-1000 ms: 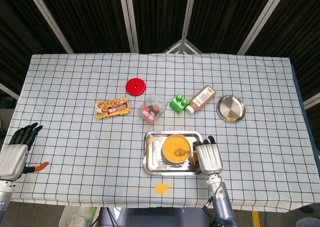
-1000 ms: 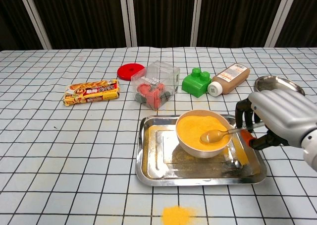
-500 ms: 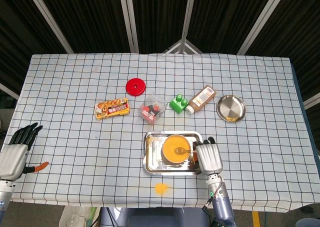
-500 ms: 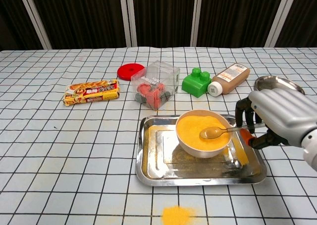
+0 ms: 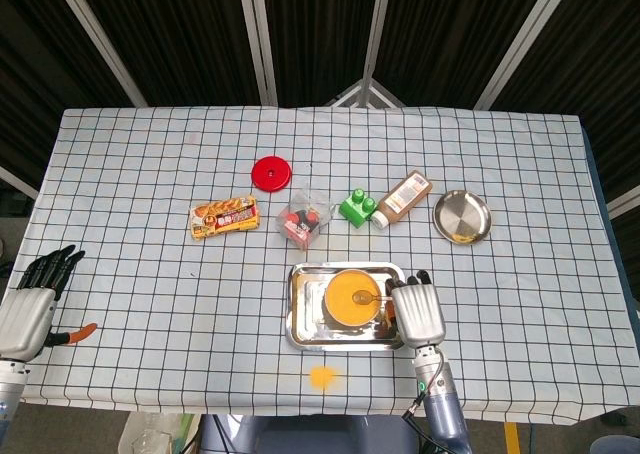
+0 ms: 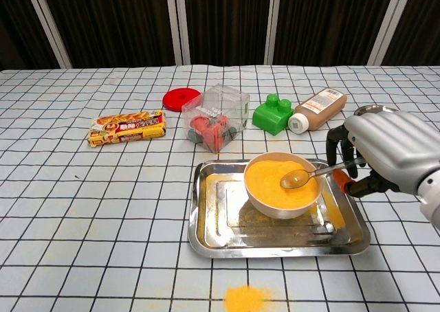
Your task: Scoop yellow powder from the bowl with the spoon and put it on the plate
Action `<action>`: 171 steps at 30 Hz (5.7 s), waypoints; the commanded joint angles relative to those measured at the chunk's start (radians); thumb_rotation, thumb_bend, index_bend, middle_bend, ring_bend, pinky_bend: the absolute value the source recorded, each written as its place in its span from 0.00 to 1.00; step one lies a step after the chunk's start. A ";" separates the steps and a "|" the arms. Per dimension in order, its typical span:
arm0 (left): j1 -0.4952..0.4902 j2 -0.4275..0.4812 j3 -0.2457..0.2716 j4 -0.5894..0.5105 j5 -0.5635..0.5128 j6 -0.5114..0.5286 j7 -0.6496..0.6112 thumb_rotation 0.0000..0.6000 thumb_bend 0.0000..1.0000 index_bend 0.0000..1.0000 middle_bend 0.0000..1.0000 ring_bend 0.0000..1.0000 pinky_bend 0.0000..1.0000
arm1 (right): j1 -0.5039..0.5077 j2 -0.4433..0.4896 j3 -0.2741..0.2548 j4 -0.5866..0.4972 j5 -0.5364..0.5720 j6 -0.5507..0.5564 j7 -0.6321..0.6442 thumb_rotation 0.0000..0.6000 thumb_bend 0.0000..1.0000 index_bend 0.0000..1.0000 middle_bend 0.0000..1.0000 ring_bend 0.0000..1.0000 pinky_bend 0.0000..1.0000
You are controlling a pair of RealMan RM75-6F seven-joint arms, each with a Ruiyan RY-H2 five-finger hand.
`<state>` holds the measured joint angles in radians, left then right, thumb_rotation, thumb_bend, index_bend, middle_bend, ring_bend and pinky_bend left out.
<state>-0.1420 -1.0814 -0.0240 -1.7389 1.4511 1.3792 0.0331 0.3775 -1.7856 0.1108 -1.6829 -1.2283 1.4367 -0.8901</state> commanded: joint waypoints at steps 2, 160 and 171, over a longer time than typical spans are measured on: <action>0.000 0.000 0.000 0.000 -0.001 0.000 0.000 1.00 0.00 0.00 0.00 0.00 0.00 | -0.002 0.000 -0.004 0.002 -0.008 0.004 0.000 1.00 0.67 0.91 0.68 0.54 0.31; -0.005 0.007 -0.002 -0.016 -0.023 -0.019 0.001 1.00 0.00 0.00 0.00 0.00 0.00 | -0.039 -0.034 -0.059 0.138 -0.375 -0.014 -0.061 1.00 0.71 0.97 0.71 0.56 0.37; -0.005 0.008 -0.002 -0.019 -0.026 -0.021 0.003 1.00 0.00 0.00 0.00 0.00 0.00 | -0.038 -0.024 -0.014 0.221 -0.359 -0.004 -0.047 1.00 0.71 0.97 0.71 0.56 0.37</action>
<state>-0.1472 -1.0734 -0.0257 -1.7576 1.4248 1.3580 0.0362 0.3406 -1.8109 0.0957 -1.4632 -1.5885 1.4310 -0.9380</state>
